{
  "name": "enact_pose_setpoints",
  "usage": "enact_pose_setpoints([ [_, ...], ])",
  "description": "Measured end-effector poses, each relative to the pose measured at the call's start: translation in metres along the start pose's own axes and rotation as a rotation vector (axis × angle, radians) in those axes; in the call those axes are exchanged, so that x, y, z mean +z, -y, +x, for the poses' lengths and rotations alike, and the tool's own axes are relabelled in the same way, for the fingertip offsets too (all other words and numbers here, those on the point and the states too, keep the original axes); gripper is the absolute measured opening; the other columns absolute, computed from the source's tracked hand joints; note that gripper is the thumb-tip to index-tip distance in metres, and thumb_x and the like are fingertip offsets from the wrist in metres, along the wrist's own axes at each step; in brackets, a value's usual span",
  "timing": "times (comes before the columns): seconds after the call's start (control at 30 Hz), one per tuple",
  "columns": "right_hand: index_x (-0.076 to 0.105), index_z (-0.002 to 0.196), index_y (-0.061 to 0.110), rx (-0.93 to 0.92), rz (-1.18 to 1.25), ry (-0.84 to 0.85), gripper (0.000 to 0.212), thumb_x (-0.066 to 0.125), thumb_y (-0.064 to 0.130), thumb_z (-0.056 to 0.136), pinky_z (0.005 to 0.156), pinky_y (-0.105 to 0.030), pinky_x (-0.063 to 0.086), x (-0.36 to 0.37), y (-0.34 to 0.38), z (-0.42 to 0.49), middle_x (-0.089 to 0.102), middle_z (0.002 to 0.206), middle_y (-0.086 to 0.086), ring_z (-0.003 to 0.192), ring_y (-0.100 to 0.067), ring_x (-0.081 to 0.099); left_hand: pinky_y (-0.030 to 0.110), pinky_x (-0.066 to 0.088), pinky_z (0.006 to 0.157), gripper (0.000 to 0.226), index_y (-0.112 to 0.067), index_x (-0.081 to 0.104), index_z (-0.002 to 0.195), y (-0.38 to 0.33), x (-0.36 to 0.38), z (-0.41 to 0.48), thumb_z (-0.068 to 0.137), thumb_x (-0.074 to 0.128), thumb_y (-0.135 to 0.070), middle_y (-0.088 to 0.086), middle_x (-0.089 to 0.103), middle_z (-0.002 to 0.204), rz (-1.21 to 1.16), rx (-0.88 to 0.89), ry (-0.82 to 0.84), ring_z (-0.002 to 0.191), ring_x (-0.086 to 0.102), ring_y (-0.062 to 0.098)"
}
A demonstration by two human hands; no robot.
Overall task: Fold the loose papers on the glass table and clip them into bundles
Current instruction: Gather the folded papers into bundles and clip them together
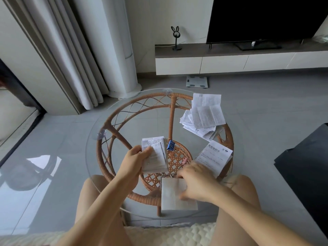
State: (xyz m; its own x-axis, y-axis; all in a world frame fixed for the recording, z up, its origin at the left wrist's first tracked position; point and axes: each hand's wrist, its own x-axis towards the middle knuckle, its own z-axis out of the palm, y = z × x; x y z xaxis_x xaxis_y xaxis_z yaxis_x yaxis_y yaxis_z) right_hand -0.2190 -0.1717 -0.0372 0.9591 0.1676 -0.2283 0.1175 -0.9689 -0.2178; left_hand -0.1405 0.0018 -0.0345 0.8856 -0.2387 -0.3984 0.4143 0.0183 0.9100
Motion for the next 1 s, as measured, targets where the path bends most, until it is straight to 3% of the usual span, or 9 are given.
enact_pose_setpoints([
  [0.07,0.06,0.076,0.021,0.008,0.13,-0.019,0.017,0.067,0.036,0.081,0.06,-0.023,0.033,-0.005,-0.002,-0.005,0.053,0.076,0.007,0.075,-0.013,0.051,0.026,0.055,0.061,0.018,-0.001,0.055,0.103,-0.002,-0.001,-0.002,0.094,0.057,-0.016,0.008,0.066,0.085,-0.02,-0.007,0.01,0.077,0.066,0.019],
  [0.17,0.048,0.055,0.023,0.04,0.394,-0.086,0.036,0.065,0.027,0.087,0.056,-0.026,0.033,-0.019,-0.025,-0.017,0.045,0.061,0.005,0.059,-0.015,0.047,0.026,0.055,0.061,0.015,-0.002,0.055,0.098,-0.004,-0.003,-0.004,0.092,0.058,-0.016,0.008,0.067,0.084,-0.04,-0.017,0.034,0.077,0.067,0.02],
  [0.27,0.073,0.072,0.04,-0.075,0.791,-0.394,0.035,0.074,0.005,0.075,0.072,-0.016,0.045,-0.04,-0.039,-0.031,0.062,0.093,0.012,0.089,-0.008,0.06,0.028,0.056,0.062,0.013,-0.002,0.055,0.096,-0.007,-0.004,-0.006,0.092,0.056,-0.014,0.006,0.068,0.078,-0.085,-0.065,0.092,0.073,0.068,0.02],
  [0.33,0.077,0.069,0.036,-0.125,1.069,-0.466,0.039,0.075,-0.003,0.067,0.072,-0.013,0.047,-0.051,-0.037,-0.035,0.057,0.112,0.012,0.101,-0.002,0.056,0.029,0.056,0.066,0.015,-0.001,0.055,0.1,-0.009,-0.002,-0.006,0.092,0.055,-0.013,0.007,0.068,0.078,-0.126,-0.125,0.148,0.071,0.067,0.02],
  [0.47,0.077,0.088,0.033,-0.12,0.765,-0.616,0.038,0.071,-0.002,0.074,0.084,-0.01,0.044,-0.053,-0.034,-0.032,0.059,0.117,0.017,0.11,0.003,0.051,0.026,0.055,0.061,0.02,-0.003,0.059,0.099,-0.012,0.001,-0.008,0.086,0.057,-0.017,0.009,0.068,0.08,-0.212,-0.215,0.237,0.07,0.067,0.019],
  [0.57,0.071,0.082,0.018,0.05,0.873,-0.609,0.012,0.064,0.009,0.087,0.063,-0.004,0.043,-0.053,-0.029,-0.031,0.066,0.073,0.028,0.077,0.013,0.06,0.029,0.056,0.063,0.025,-0.002,0.059,0.104,-0.011,-0.001,-0.009,0.086,0.054,-0.019,0.01,0.067,0.083,-0.31,-0.216,0.282,0.073,0.067,0.02],
  [0.63,0.062,0.07,0.014,0.177,0.956,-0.53,0.024,0.056,0.015,0.093,0.053,-0.015,0.043,-0.049,-0.023,-0.029,0.064,0.055,0.015,0.054,0.003,0.058,0.031,0.057,0.064,0.027,-0.001,0.058,0.106,-0.012,-0.001,-0.011,0.088,0.051,-0.019,0.012,0.067,0.085,-0.38,-0.207,0.321,0.074,0.067,0.021],
  [0.73,0.056,0.074,0.004,0.274,1.012,-0.354,0.03,0.043,0.015,0.099,0.047,-0.029,0.039,-0.046,-0.011,-0.027,0.064,0.056,-0.009,0.045,-0.012,0.051,0.032,0.056,0.06,0.024,0.0,0.057,0.105,-0.016,0.005,-0.016,0.089,0.046,-0.015,0.013,0.068,0.084,-0.451,-0.192,0.374,0.071,0.067,0.021],
  [1.0,0.044,0.08,0.016,0.249,0.86,-0.371,0.026,0.033,0.025,0.102,0.046,-0.019,0.039,-0.045,0.018,-0.015,0.059,0.067,-0.001,0.044,-0.002,0.055,0.028,0.054,0.057,0.022,0.0,0.056,0.104,-0.014,0.027,-0.023,0.1,0.039,-0.012,0.007,0.07,0.075,-0.338,-0.102,0.3,0.066,0.067,0.015],
])
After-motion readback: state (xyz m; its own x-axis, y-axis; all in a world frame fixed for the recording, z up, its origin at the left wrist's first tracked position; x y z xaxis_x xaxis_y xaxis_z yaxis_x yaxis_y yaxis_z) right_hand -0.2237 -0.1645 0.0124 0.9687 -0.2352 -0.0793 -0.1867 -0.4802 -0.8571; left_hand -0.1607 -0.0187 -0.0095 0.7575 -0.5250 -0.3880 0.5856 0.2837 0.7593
